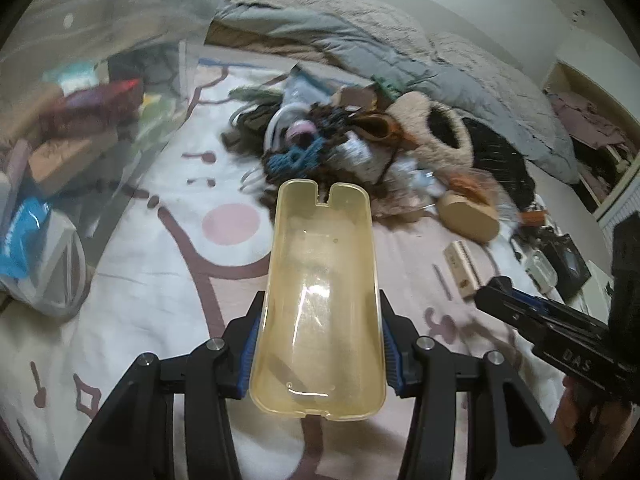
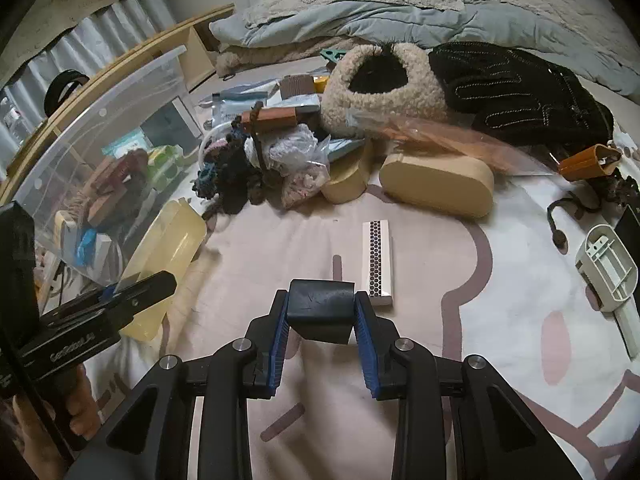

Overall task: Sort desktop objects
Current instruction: 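Carry the yellow tray over the clear bin with the left gripper while the right carries the black piece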

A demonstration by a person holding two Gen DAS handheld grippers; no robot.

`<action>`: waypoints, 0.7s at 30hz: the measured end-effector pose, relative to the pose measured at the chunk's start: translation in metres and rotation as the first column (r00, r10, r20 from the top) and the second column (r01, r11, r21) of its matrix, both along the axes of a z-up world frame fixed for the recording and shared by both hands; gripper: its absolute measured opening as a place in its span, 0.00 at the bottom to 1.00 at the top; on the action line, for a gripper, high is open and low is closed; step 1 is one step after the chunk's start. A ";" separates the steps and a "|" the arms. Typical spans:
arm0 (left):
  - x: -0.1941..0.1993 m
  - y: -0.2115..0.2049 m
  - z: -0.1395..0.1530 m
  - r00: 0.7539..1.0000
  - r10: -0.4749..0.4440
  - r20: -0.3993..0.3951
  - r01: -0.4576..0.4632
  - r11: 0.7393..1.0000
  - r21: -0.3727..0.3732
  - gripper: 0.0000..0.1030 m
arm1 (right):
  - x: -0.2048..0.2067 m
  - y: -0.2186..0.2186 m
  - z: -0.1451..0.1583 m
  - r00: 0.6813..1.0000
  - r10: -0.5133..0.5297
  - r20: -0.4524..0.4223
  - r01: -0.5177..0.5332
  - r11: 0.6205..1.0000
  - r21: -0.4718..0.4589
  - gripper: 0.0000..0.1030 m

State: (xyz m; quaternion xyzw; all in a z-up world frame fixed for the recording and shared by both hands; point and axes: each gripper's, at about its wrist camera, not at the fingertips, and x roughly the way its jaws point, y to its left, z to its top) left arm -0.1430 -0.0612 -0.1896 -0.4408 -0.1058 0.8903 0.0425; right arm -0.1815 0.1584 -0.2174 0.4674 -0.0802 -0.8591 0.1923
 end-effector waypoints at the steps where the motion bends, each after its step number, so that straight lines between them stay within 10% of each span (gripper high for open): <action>1: 0.002 0.002 0.004 1.000 -0.011 -0.011 0.010 1.000 -0.003 0.48 | 0.001 0.002 0.002 1.000 -0.002 -0.001 0.002 1.000 -0.014 0.31; 21: 0.025 -0.012 0.109 0.971 -0.132 -0.198 0.123 0.991 -0.057 0.48 | 0.030 0.000 0.090 0.989 -0.008 -0.147 -0.014 0.989 -0.145 0.31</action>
